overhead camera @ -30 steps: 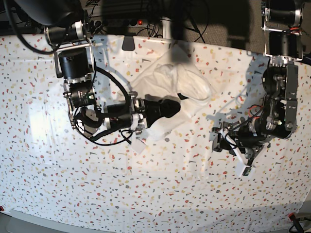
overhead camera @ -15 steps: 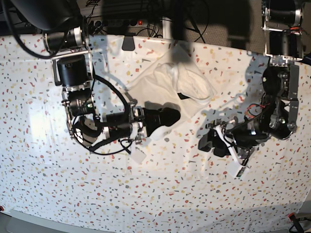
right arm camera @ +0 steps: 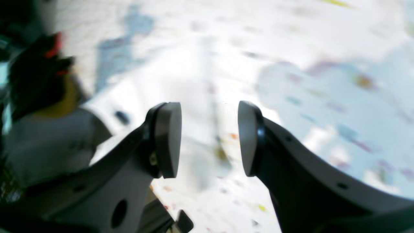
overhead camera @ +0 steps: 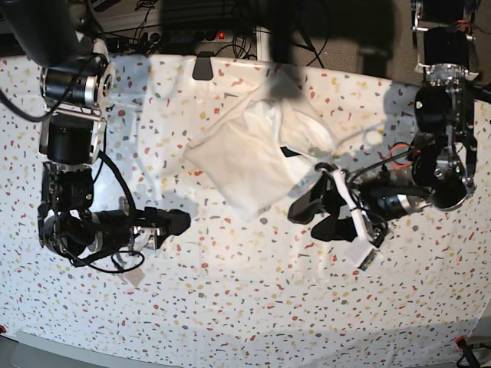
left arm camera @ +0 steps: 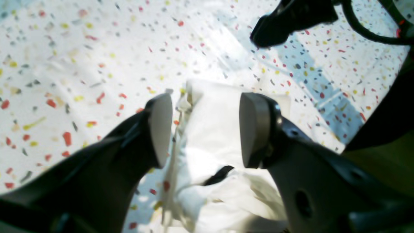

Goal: Fold the T-shirt properly
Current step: 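Grasp the bundle's top layer with the left gripper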

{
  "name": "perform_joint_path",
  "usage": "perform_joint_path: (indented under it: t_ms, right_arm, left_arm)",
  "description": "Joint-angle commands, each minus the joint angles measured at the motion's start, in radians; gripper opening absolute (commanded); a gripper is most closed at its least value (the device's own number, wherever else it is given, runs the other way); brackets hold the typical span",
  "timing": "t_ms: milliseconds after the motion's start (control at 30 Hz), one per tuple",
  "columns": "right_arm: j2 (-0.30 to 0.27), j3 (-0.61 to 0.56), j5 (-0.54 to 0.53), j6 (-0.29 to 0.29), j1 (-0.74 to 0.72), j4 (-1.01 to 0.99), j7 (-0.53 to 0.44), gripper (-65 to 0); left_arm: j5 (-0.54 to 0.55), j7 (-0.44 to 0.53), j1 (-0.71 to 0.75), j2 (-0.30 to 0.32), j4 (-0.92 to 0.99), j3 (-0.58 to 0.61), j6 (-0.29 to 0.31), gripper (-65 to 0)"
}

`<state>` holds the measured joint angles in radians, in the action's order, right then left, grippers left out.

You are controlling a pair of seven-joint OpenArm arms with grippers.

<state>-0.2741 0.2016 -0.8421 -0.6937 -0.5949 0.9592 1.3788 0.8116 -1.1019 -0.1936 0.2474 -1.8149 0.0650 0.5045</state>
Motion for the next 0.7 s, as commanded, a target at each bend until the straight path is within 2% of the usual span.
perform_joint_path:
  t_ms: [0, 133, 200, 267, 367, 500, 667]
  right_arm:
    - [-0.006, 0.029, -0.001, -0.004, -0.039, 0.016, -0.008, -36.2]
    - [-0.006, 0.081, 0.028, -0.004, -0.039, 0.016, -0.006, -36.2]
    - [-0.006, 0.078, 0.027, -0.004, -0.039, 0.016, -0.005, -36.2]
    - [-0.006, 0.076, 0.028, -0.004, -0.039, 0.016, -0.002, -36.2]
    - [-0.006, 0.076, 0.028, -0.004, -0.039, 0.016, -0.002, -36.2]
    - [-0.006, 0.076, 0.028, -0.004, -0.039, 0.016, -0.002, -36.2]
    - [-0.006, 0.076, 0.027, -0.004, -0.042, 0.016, -0.002, -36.2]
  left_arm:
    - [0.008, 0.028, -0.007, -0.016, -0.015, 0.002, 0.001, -32.8]
    - [-0.144, 0.06, 0.039, -0.087, -0.015, 0.073, -0.071, -32.8]
    - [-0.233, 0.057, 0.049, -0.121, -0.015, 0.139, -0.09, -32.8]
    - [-0.344, 0.055, 0.05, -0.137, -0.015, 0.213, -0.142, -32.8]
    - [-0.513, 0.026, 0.05, -0.135, -0.015, 0.309, -0.232, -32.8]
    - [-0.714, 0.002, 0.082, -0.118, -0.015, 0.388, -0.313, -32.8]
    - [-0.884, -0.023, 0.148, -0.077, -0.016, 0.401, -0.352, -32.8]
